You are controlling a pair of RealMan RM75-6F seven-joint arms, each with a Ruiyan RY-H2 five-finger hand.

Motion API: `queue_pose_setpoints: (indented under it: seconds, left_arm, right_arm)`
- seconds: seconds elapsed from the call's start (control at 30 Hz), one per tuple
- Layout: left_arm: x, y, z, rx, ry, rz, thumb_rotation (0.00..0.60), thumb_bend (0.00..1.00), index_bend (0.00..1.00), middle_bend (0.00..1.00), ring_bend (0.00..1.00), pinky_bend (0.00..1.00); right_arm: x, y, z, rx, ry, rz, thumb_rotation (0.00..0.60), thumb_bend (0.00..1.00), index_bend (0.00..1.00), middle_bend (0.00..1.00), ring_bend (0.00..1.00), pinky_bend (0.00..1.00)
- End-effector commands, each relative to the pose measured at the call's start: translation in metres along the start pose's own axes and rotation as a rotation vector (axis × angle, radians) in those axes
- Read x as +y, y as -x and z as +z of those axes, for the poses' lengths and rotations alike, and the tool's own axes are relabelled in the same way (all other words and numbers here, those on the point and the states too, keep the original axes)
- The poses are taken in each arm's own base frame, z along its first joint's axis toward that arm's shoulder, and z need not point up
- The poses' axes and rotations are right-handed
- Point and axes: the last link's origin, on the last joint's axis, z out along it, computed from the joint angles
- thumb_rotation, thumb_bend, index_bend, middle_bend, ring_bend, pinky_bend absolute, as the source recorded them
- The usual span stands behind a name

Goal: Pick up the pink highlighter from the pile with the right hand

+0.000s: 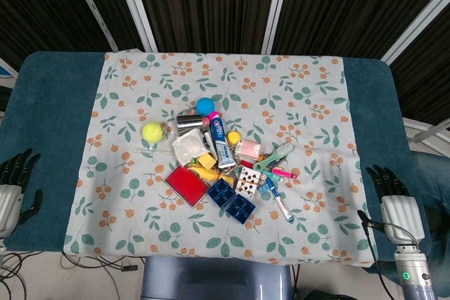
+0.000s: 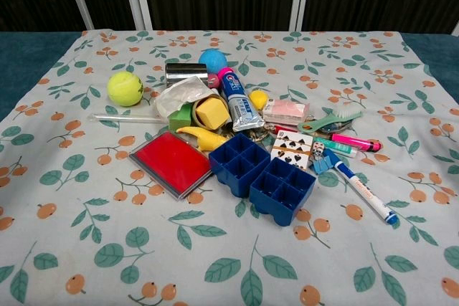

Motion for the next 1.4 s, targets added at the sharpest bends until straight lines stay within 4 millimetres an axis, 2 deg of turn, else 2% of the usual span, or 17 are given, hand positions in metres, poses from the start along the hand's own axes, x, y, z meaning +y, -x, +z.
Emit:
queue_pose_setpoints:
  seconds: [0.03, 1.2, 1.4]
  left_arm:
    - [0.0001, 0.0001, -0.0001, -0.001, 0.001, 0.000, 0.600, 0.52, 0.01, 0.00, 0.03, 0.09]
    - [-0.0004, 0.0002, 0.0021, -0.002, 0.001, 0.009, 0.600, 0.52, 0.00, 0.00, 0.03, 0.09]
    - [-0.0002, 0.0000, 0.0018, -0.001, -0.005, 0.004, 0.600, 0.52, 0.00, 0.00, 0.03, 0.09]
  right_arm:
    - [0.0002, 0.0000, 0.0000, -0.001, 0.002, 0.000, 0.600, 0.26, 0.11, 0.10, 0.09, 0.22]
    - [0.0021, 0.0048, 0.0007, -0.051, 0.007, 0.016, 0.600, 0.24, 0.11, 0.11, 0.09, 0.22]
    - [0.0033, 0.0031, 0.0025, -0.083, -0.005, 0.040, 0.600, 0.22, 0.15, 0.17, 0.09, 0.22]
